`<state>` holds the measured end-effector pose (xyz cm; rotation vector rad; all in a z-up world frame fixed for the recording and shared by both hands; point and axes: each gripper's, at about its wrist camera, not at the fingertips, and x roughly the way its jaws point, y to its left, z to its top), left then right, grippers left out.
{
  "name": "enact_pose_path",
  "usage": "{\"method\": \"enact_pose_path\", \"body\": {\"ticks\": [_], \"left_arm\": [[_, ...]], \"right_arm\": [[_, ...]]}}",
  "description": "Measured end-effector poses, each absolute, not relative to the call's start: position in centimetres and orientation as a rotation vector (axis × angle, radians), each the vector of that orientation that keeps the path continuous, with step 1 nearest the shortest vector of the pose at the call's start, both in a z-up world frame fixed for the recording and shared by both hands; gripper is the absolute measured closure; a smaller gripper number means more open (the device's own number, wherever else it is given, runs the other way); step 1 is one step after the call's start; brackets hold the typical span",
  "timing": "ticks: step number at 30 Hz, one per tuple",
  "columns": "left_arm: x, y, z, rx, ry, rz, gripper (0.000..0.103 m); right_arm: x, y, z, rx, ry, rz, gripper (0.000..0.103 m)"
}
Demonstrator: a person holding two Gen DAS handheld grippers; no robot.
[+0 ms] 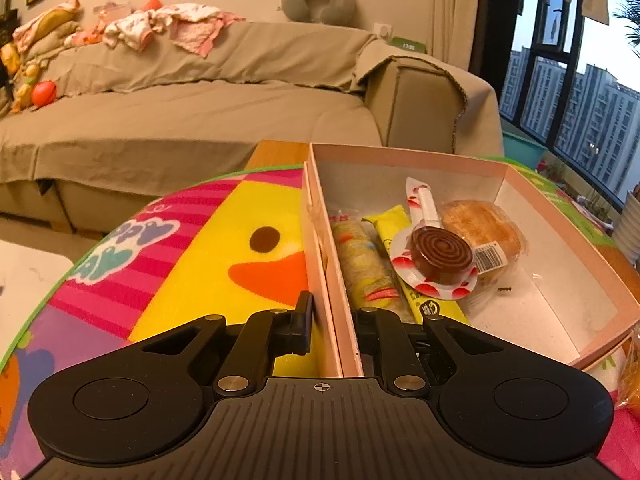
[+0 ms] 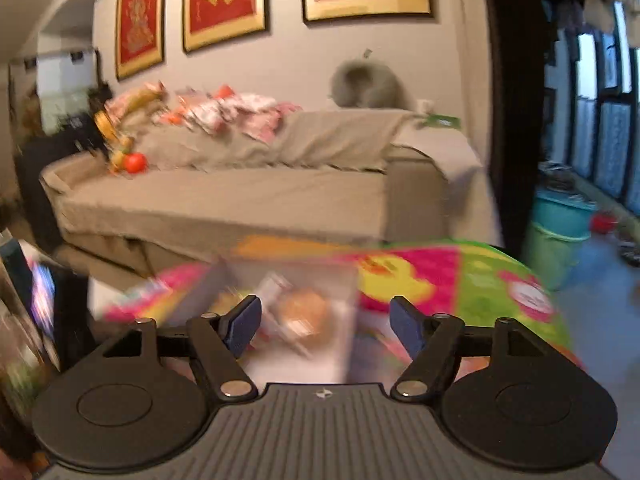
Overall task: Organize objects
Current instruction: 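Grasp the round cake packet with the right gripper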
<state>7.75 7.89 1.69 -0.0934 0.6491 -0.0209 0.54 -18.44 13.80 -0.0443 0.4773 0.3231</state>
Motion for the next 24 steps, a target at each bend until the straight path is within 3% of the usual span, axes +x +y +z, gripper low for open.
{"method": "enact_pose_path", "body": {"ticks": [4,12,20,24], "left_arm": [[7.8,7.9,1.7,-0.096,0.649,-0.021,0.089],[7.7,7.8,2.2,-0.076,0.701,-0.025,0.088],[7.8,7.7,2.6,-0.058,0.742,-0.03,0.089],[8.1,7.9,2.7,-0.062,0.749,-0.038,0.089]], "right_arm": [[-1.6,-21.5,10.6,-0.055,0.569,0.263,0.021],[-3.8,-23.4,5.8,-0.046,0.678,0.219,0.018],[-2.3,-21.8,4.9,-0.162,0.658,0.21,0.014],[-1.0,-21.5,5.2,-0.196,0.692,0.244,0.004]]}}
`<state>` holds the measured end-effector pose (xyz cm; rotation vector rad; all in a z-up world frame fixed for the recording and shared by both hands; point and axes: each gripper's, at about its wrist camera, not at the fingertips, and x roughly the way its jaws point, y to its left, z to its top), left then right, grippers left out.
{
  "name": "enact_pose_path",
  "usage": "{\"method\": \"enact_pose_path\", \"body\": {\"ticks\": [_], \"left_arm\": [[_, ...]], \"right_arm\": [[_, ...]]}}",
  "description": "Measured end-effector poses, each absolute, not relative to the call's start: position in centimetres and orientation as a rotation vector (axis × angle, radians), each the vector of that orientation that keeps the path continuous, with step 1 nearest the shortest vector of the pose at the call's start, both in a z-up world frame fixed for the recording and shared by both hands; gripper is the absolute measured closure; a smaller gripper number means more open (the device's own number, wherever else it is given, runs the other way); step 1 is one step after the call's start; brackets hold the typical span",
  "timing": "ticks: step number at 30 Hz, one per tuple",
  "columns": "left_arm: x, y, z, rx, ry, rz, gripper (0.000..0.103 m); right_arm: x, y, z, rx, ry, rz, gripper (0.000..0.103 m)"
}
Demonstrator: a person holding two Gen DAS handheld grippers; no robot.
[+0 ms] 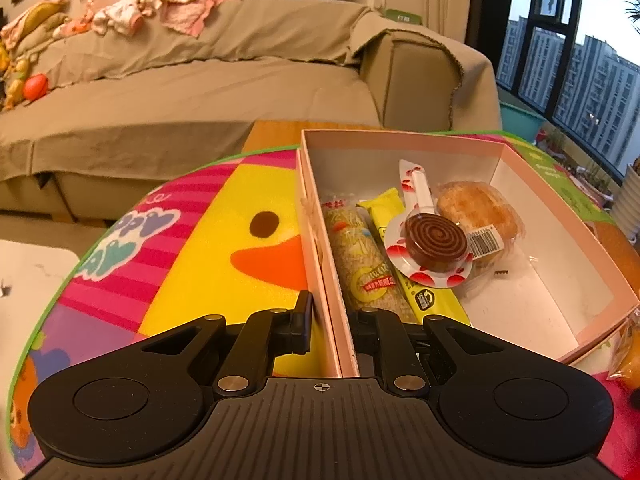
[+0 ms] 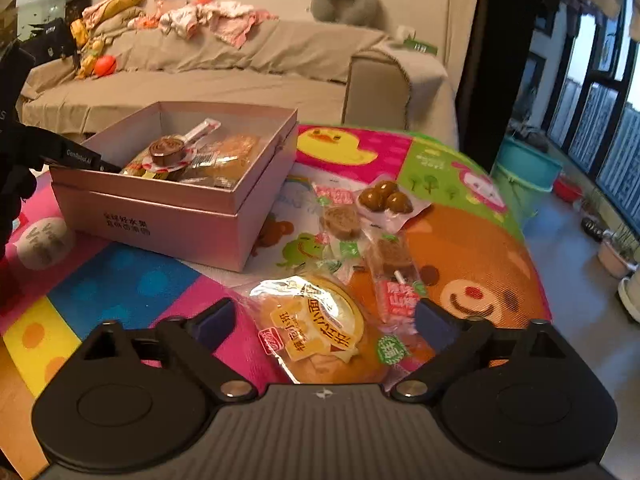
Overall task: Organize objects
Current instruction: 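Grasp the round cake packet with the right gripper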
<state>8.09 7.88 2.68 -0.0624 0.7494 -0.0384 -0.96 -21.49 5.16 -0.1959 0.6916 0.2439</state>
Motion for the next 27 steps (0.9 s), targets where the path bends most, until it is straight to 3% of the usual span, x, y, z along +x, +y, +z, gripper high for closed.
{"method": "enact_pose_path", "body": {"ticks": [10,15,27], "left_arm": [[7.8,8.1,2.3,-0.071,0.718,-0.052,0.088],[7.7,8.1,2.2,-0.071,0.712,-0.051,0.088],[7.7,8.0,2.2,-0.066,0.71,-0.052,0.088]], "right_arm": [[-3.2,-21.4,6.2,0.07,0.782,0.355,0.004],[-4.2,-20.4,6.7,-0.065,0.72,0.286,0.004],[0.1,-19.8,3.0,0.0,0.759,0.143,0.003]]}}
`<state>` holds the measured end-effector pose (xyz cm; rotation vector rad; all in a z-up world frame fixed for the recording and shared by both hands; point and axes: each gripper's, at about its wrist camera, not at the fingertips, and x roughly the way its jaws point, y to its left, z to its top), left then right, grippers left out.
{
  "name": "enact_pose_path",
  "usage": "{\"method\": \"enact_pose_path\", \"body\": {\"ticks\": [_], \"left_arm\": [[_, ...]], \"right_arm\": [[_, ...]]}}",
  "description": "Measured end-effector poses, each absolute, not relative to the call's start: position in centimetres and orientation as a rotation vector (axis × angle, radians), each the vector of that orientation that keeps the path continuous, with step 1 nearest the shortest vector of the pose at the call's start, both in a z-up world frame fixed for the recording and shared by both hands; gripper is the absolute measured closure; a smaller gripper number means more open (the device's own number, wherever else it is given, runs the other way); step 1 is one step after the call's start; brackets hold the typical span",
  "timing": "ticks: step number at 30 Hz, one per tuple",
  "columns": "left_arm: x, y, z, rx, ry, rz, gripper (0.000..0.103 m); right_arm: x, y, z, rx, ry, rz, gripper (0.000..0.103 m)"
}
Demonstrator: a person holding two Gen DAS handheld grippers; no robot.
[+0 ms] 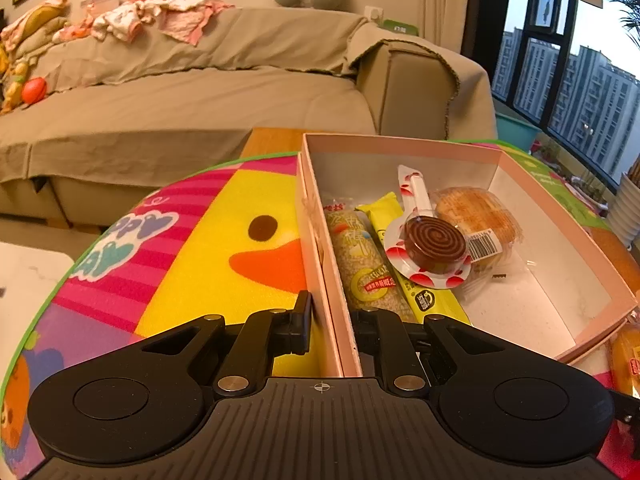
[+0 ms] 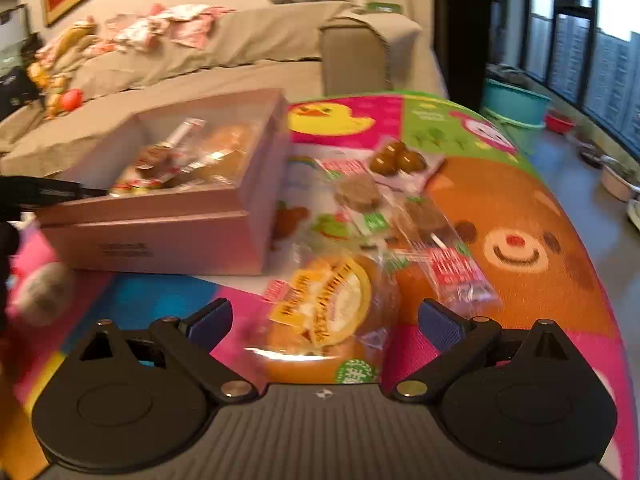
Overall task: Organize objects
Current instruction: 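Grasp the round cake packet with the right gripper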
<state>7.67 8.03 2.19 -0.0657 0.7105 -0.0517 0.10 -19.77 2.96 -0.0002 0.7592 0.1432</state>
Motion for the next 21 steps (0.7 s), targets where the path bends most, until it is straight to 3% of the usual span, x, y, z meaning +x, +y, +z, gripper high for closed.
{"method": "enact_pose_path", "body": {"ticks": [21], "left_arm": [[8.0,8.9,1.8,-0.07,0.704,-0.114,0.087]], "right_arm": [[-0.4,-19.2,2.3,-0.031,0.72,0.136,0.0]]}}
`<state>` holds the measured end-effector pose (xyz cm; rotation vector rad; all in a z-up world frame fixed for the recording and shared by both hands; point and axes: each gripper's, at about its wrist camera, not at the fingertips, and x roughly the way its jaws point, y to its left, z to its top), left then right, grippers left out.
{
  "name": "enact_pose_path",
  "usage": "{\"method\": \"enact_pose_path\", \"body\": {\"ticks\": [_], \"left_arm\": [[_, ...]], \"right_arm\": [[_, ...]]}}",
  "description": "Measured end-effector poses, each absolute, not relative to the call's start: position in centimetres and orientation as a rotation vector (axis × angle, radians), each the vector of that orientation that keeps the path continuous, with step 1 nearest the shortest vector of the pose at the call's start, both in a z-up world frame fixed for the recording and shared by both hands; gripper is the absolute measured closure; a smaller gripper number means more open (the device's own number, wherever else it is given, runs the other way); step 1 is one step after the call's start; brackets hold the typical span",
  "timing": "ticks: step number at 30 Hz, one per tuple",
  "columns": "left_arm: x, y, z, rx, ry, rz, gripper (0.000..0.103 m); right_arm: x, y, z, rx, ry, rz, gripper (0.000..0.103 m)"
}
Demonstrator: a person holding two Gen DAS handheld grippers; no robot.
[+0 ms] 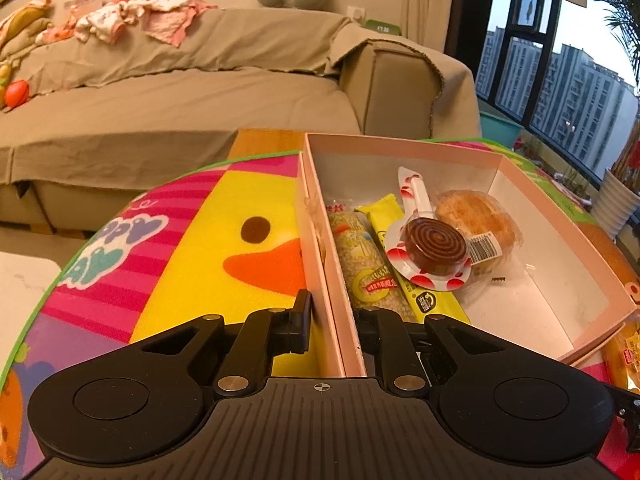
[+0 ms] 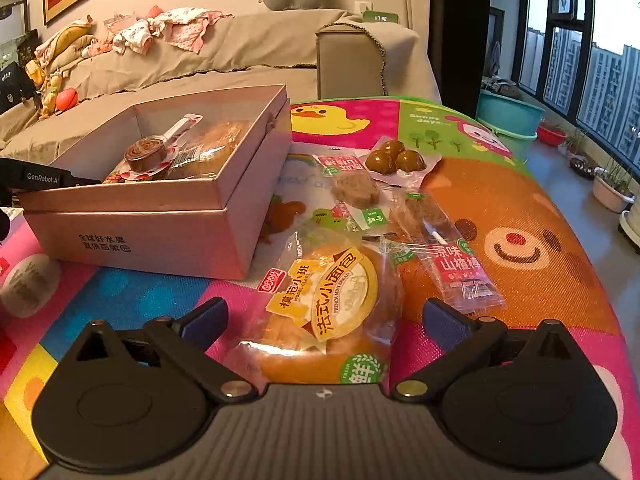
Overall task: Organize objects
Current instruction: 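Grasp the round cake packet with the right gripper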
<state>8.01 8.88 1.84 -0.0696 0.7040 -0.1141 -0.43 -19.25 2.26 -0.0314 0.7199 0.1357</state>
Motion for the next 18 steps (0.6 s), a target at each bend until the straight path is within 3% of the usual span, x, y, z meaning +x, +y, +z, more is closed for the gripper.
{"method": "enact_pose_path", "body": {"ticks": [18], "left_arm": [[6.5,8.6,1.8,-0.141,0.688,-0.04,0.087]], "right_arm": [[-0.5,-19.3,2.2,-0.035,0.721,0.134,0.0]]}}
